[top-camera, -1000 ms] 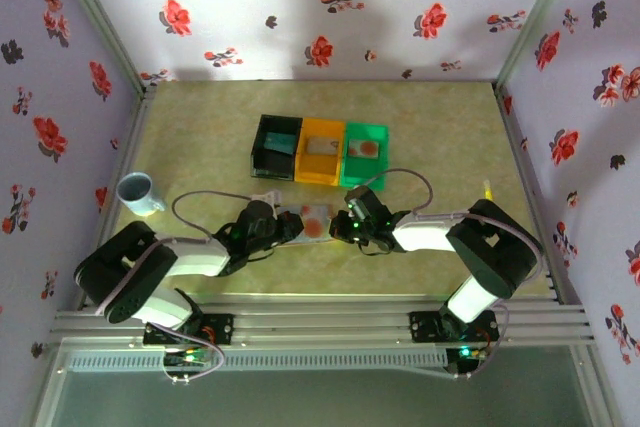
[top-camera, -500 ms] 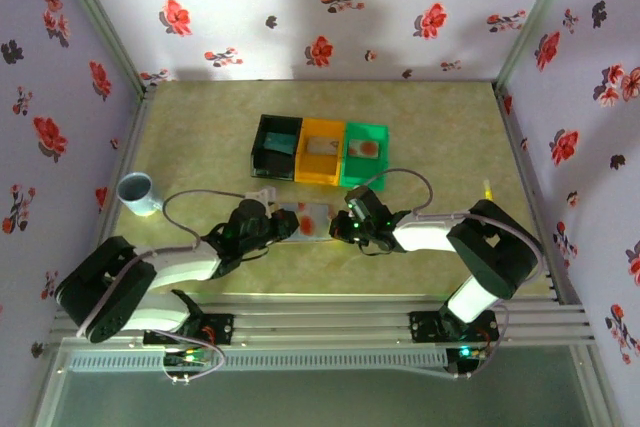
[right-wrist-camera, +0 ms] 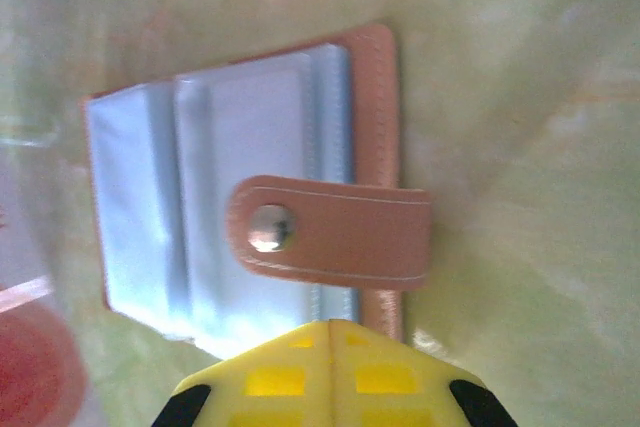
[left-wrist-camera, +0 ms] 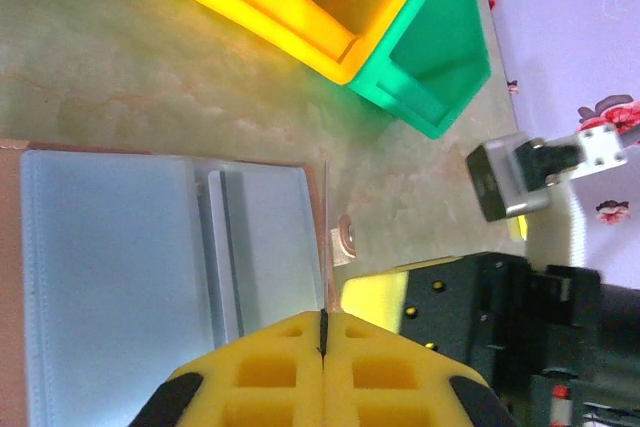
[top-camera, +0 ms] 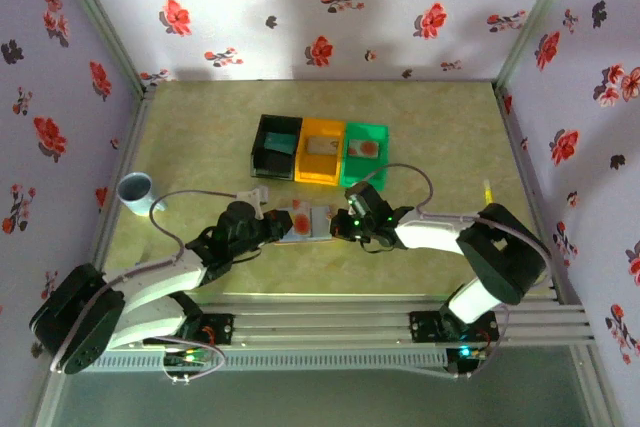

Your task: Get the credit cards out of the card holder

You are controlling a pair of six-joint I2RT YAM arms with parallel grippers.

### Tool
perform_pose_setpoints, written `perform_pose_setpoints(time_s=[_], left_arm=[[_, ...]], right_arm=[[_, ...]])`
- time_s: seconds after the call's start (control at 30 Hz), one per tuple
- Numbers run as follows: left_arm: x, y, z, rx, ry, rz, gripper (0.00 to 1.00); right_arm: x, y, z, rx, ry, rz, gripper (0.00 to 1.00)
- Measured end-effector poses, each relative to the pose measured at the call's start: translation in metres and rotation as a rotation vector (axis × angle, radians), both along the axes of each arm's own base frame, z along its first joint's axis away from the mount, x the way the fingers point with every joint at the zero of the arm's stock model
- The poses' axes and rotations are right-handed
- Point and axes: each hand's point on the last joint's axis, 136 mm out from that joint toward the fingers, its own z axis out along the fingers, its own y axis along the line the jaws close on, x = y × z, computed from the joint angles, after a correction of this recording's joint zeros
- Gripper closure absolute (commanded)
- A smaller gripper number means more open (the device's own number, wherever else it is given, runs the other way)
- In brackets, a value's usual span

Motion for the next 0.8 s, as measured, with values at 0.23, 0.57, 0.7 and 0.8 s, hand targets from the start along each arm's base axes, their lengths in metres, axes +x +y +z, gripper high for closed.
perform_pose_setpoints(time_s=[0.23, 0.57, 0.7, 0.8], left_arm=[[-0.011, 0.011, 0.005, 0.026, -0.006, -0.011, 1.00], [-0.027, 0.012, 0.025, -0.020, -0.046, -0.077, 1.00], [-0.032, 0.009, 0.023, -0.033, -0.034, -0.106, 1.00], [-0.034, 0.007, 0.025, -0.051, -0.038, -0.120, 1.00]], right_arm=[[0.002, 0.004, 0.068, 0.085, -0.166, 0.073, 0.61], [-0.011, 0.003, 0.109, 0.254, -0.326, 0.127, 0.45], [-0.021, 0.005, 0.093, 0.315, -0.305, 0.144, 0.45], [-0.022, 0.012, 0.091, 0.360, -0.294, 0.158, 0.45]])
